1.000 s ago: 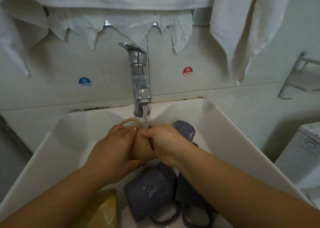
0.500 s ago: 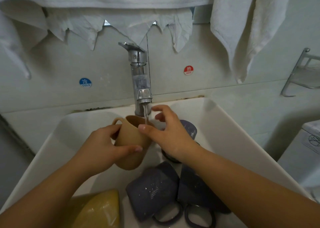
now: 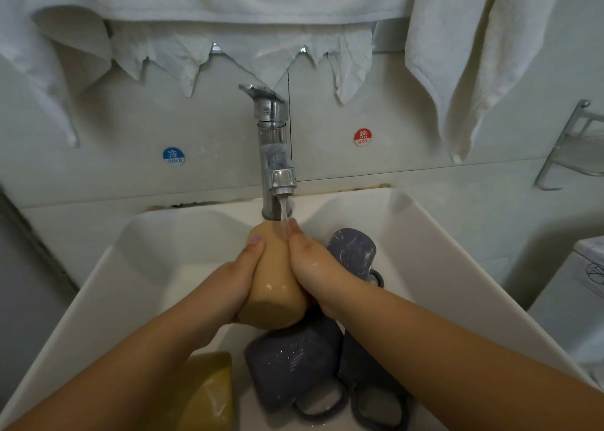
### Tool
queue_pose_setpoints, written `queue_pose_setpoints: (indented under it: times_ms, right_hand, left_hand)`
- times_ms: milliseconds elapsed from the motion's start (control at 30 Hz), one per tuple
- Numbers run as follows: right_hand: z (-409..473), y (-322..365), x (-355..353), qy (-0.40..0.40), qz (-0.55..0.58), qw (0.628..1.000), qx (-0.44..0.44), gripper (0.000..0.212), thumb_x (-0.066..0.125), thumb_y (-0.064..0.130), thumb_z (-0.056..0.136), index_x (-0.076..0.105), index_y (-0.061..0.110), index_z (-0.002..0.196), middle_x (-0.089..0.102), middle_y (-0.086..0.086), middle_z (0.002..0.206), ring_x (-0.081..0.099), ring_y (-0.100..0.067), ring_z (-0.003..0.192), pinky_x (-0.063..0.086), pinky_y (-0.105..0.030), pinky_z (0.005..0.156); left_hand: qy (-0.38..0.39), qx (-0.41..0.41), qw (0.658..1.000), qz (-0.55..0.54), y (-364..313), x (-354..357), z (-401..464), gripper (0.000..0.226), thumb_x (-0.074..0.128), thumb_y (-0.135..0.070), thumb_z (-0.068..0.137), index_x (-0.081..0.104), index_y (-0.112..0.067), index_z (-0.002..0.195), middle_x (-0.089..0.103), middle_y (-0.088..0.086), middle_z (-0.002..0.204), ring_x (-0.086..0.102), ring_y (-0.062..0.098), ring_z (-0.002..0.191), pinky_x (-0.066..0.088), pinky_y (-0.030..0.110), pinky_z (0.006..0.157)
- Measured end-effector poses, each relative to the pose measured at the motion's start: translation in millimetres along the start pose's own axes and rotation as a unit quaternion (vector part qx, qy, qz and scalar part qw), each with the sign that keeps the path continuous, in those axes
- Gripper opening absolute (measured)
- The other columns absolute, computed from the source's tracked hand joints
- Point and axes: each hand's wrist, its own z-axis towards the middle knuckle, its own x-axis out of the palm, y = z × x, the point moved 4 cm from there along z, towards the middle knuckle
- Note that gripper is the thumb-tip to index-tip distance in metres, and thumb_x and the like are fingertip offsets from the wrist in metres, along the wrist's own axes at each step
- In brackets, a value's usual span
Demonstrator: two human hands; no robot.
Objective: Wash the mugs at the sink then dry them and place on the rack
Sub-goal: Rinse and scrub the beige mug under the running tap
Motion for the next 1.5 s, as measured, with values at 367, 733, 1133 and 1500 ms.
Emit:
queue_pose_setpoints:
  times_ms: [367, 733, 1133, 1500]
  right_hand:
    - [-16.4, -1.7, -27.3, 0.108, 0.141, 0.983, 0.046, 0.039, 0.069, 0.049, 0.08, 0.053, 0.021, 0.102, 0.061, -0.012, 0.111, 0.062, -0.031, 0.1, 0.056, -0.045, 0.08]
    - [-22.9, 18.1, -29.4, 0.045, -0.059, 0.981, -0.182, 0.077, 0.084, 0.033, 0.067, 0.03, 0.031, 0.122, 0.047, 0.011, 0.112, 0.053, -0.014, 0.099, 0.054, -0.033, 0.078]
    - [-33.2, 22.1, -21.9, 0.055, -0.147, 0.956, -0.248, 0.077, 0.082, 0.036, 0.069, 0.024, 0.037, 0.119, 0.04, 0.022, 0.102, 0.049, -0.006, 0.089, 0.046, -0.019, 0.066]
    - [-29.1, 23.1, -29.0, 0.025, -0.137, 0.949, -0.284, 0.078, 0.083, 0.033, 0.069, 0.026, 0.038, 0.121, 0.042, 0.025, 0.103, 0.051, -0.005, 0.091, 0.047, -0.019, 0.069]
  left_hand:
    - [-0.013, 0.085, 0.996, 0.019, -9.0, 7.4, -6.1, 0.027, 0.039, -0.051, 0.097, 0.043, -0.029, 0.112, 0.052, 0.0, 0.103, 0.057, 0.022, 0.094, 0.054, 0.047, 0.088]
    - [-0.089, 0.178, 0.968, 0.151, -19.5, -55.9, 7.0, 0.021, 0.048, -0.022, 0.099, 0.066, -0.021, 0.088, 0.07, -0.004, 0.091, 0.066, 0.016, 0.083, 0.053, 0.033, 0.073]
    - [-0.07, 0.207, 0.94, 0.261, -12.1, -56.8, 16.7, 0.018, 0.051, -0.028, 0.098, 0.064, -0.027, 0.086, 0.069, -0.006, 0.09, 0.065, 0.013, 0.083, 0.052, 0.031, 0.074]
    - [-0.052, 0.208, 0.934, 0.287, -10.1, -54.9, 19.3, 0.015, 0.052, -0.028, 0.098, 0.065, -0.024, 0.094, 0.069, -0.003, 0.092, 0.064, 0.014, 0.085, 0.05, 0.028, 0.072]
